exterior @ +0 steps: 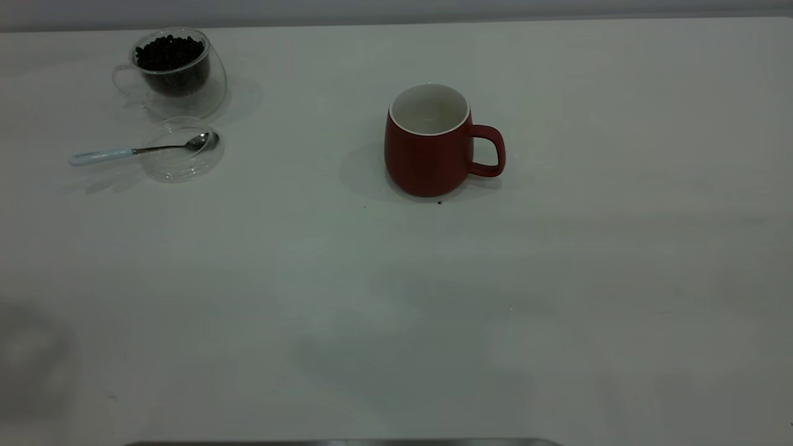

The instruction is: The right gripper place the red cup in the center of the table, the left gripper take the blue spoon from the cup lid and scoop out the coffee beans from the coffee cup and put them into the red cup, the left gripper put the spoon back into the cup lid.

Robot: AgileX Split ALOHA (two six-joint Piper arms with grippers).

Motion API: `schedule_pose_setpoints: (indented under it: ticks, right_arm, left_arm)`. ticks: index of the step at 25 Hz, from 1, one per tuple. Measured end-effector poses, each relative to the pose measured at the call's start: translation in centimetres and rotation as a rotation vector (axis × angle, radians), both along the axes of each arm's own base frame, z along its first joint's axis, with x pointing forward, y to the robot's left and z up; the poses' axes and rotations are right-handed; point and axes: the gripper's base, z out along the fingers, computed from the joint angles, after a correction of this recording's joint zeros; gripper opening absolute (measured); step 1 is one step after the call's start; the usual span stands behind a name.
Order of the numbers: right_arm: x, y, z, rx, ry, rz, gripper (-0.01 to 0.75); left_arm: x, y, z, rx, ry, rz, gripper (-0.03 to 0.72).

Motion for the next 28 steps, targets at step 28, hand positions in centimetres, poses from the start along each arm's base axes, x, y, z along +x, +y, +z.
schedule_pose_setpoints:
  ticks: [28]
  right_arm:
    - [0.0,0.0,0.0,0.0,0.0,0.0,0.59]
  left_arm:
    - [-16.1,-0.3,-9.3,0.212,-0.201,0.114,0.595]
